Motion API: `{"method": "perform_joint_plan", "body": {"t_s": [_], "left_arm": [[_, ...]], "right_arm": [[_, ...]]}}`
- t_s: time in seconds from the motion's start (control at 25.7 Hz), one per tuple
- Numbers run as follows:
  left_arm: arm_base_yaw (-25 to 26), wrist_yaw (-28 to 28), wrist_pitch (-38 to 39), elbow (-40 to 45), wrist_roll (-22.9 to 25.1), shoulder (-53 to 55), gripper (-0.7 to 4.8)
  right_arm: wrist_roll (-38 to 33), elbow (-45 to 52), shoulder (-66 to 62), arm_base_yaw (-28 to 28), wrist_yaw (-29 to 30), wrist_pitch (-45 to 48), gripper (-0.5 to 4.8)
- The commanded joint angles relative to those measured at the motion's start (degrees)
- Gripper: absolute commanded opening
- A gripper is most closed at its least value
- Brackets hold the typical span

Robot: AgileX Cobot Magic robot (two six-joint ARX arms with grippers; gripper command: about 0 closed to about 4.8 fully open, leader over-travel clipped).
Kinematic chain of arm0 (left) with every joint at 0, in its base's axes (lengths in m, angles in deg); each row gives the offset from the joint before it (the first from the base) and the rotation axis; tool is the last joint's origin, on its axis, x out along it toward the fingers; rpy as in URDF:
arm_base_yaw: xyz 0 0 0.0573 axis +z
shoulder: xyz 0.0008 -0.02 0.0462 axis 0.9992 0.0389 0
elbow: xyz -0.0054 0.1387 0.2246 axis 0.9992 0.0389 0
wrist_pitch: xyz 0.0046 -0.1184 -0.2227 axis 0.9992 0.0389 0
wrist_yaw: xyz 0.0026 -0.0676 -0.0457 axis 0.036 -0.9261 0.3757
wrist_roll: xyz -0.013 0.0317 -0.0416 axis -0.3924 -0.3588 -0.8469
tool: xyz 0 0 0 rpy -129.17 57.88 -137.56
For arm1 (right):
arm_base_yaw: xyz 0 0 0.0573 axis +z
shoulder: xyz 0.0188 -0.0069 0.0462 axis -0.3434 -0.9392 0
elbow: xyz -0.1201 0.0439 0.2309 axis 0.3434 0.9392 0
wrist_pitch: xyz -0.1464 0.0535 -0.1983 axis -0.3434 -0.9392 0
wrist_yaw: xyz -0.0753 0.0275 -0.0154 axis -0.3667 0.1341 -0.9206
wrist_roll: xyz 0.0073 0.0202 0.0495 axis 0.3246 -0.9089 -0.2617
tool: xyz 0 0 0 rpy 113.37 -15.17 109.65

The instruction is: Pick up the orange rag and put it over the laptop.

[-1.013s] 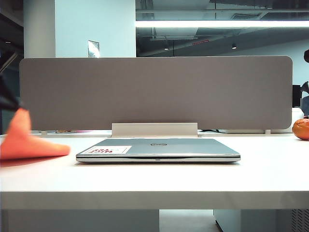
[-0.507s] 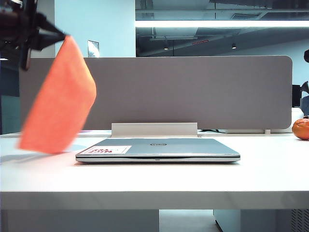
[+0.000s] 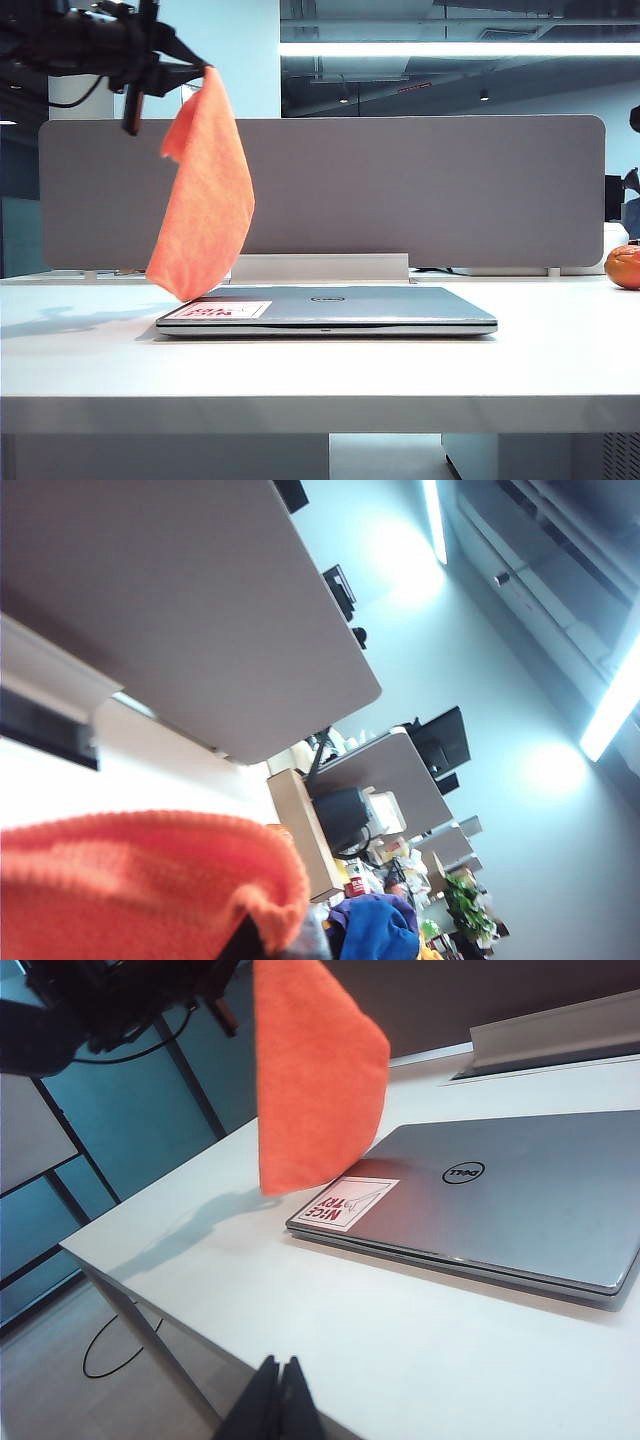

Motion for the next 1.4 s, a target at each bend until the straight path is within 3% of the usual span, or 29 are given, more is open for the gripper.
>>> {"method": "perform_joint_plan", "body": {"t_s": [0.04,0.31,0.78,0.97,1.09,1.17,1.4], "left_arm": [[-1.07,-0.04,1.01,-3.69,0.79,2.75,-0.06],[-5.73,0.44,4.44,-7.04,4.61,7.43,-0.06],[-15.5,2.19,8.48,-7.02,6.4,16.63,-0.06],[-16.92,2.14,12.02,-7.02,7.72,18.45,0.03],[-16.92,2.12,17.0,-7.02,11.06,18.53,1.01],[-16.92,2.1,20.92,-7.04,12.59,18.51,2.33],[-16.85,2.12,27.98,-7.13,19.61,18.38,2.44]], "right_arm": [[0.02,0.24,0.13,0.04,-0.15,0.52,-0.05],[0.02,0.24,0.13,0.04,-0.15,0.52,-0.05],[0.02,0.24,0.13,0.04,-0.13,0.52,-0.05],[0.02,0.24,0.13,0.02,-0.13,0.52,-0.05],[0.0,0.24,0.13,0.02,-0.13,0.52,-0.05],[0.02,0.24,0.13,0.02,-0.13,0.52,-0.05],[0.02,0.24,0.13,0.02,-0.11,0.52,-0.05]]}}
